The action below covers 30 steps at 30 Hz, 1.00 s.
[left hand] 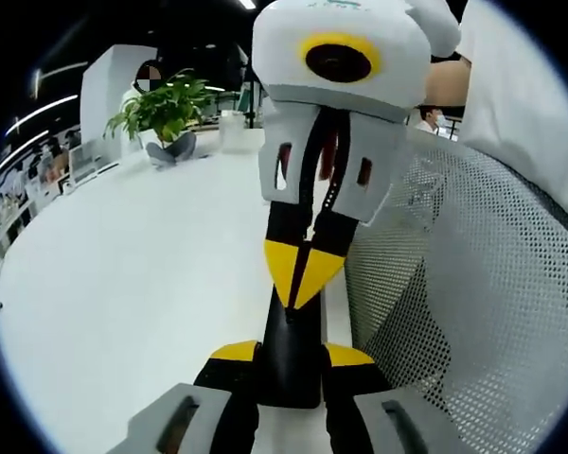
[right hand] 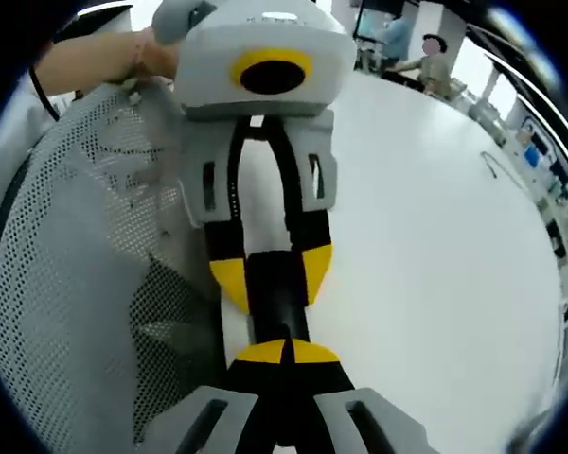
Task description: Press the specified remote control buttons in sequence, fully releasing each button before pressing the next.
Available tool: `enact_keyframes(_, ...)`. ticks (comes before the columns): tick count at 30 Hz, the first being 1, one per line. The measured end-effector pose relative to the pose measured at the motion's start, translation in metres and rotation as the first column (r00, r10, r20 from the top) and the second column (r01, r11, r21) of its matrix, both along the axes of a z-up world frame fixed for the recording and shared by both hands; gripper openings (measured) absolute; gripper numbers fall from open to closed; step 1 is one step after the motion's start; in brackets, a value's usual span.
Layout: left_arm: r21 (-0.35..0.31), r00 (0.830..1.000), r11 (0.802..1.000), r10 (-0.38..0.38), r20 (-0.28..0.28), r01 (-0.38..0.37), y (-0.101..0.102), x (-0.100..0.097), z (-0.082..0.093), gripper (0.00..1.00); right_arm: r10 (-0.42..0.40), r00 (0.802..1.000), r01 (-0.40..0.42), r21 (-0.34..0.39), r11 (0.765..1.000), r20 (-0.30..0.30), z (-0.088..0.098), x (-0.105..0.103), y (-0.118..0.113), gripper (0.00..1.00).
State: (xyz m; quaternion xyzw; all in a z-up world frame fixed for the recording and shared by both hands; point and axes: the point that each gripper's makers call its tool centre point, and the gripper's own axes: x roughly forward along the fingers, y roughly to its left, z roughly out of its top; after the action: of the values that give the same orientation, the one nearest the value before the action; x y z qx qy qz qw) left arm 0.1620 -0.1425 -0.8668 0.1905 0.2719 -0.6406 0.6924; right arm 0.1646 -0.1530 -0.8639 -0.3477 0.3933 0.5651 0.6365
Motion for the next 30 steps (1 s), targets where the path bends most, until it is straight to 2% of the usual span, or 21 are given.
enact_keyframes(1,0.001,1.000,1.000,-0.002,0.002,0.002,0.0001,-0.0002,0.0000,0.24,-0.038,0.999,0.039,0.045,0.998,-0.018,0.0006,0.0003,0.0001,0.00)
enact_keyframes(4,0.002,1.000,1.000,-0.006,0.009,0.006,0.0000,0.0005,-0.0006,0.24,-0.101,0.994,0.106,0.118,0.987,-0.043,0.0023,0.0004,-0.0011,0.00)
enact_keyframes(7,0.006,1.000,1.000,-0.003,0.005,0.003,0.0000,0.0004,-0.0004,0.24,-0.057,0.998,0.056,0.127,0.990,0.003,0.0030,-0.0023,-0.0011,0.00)
enact_keyframes(11,0.006,1.000,1.000,-0.002,0.004,0.002,-0.0002,0.0008,-0.0003,0.24,-0.040,0.999,0.039,0.127,0.991,0.002,0.0031,-0.0010,0.0004,0.00)
enact_keyframes(12,0.006,1.000,1.000,-0.002,0.004,0.002,-0.0004,0.0012,-0.0003,0.24,-0.026,1.000,0.026,0.122,0.992,0.001,0.0028,-0.0013,0.0008,0.00)
enact_keyframes(14,0.008,1.000,1.000,-0.003,0.006,0.003,-0.0006,0.0014,-0.0003,0.24,0.055,0.998,-0.058,0.094,0.994,0.032,0.0024,-0.0020,0.0008,0.00)
enact_keyframes(17,0.010,1.000,1.000,-0.006,0.007,0.006,-0.0007,0.0014,-0.0007,0.24,0.113,0.993,-0.115,0.050,0.992,0.042,0.0015,-0.0029,0.0015,0.00)
enact_keyframes(19,0.012,1.000,1.000,-0.008,0.009,0.008,-0.0008,0.0015,-0.0010,0.24,0.117,0.993,-0.118,0.035,0.992,0.029,0.0010,-0.0028,0.0017,0.00)
enact_keyframes(22,0.017,1.000,1.000,-0.010,0.014,0.010,-0.0008,0.0013,-0.0012,0.24,0.195,0.980,-0.194,-0.025,0.981,0.036,-0.0001,-0.0028,0.0017,0.00)
enact_keyframes(25,0.021,1.000,1.000,-0.012,0.016,0.012,-0.0008,0.0011,-0.0013,0.24,0.267,0.960,-0.260,-0.095,0.961,0.079,-0.0015,-0.0032,0.0021,0.00)
enact_keyframes(27,0.024,1.000,1.000,-0.012,0.017,0.012,-0.0010,0.0009,-0.0014,0.24,0.273,0.958,-0.263,-0.107,0.959,0.093,-0.0023,-0.0041,0.0024,0.00)
enact_keyframes(30,0.035,0.999,0.999,-0.020,0.027,0.019,-0.0013,0.0006,-0.0017,0.24,0.223,0.968,-0.214,-0.084,0.973,0.114,-0.0018,-0.0032,0.0013,0.00)
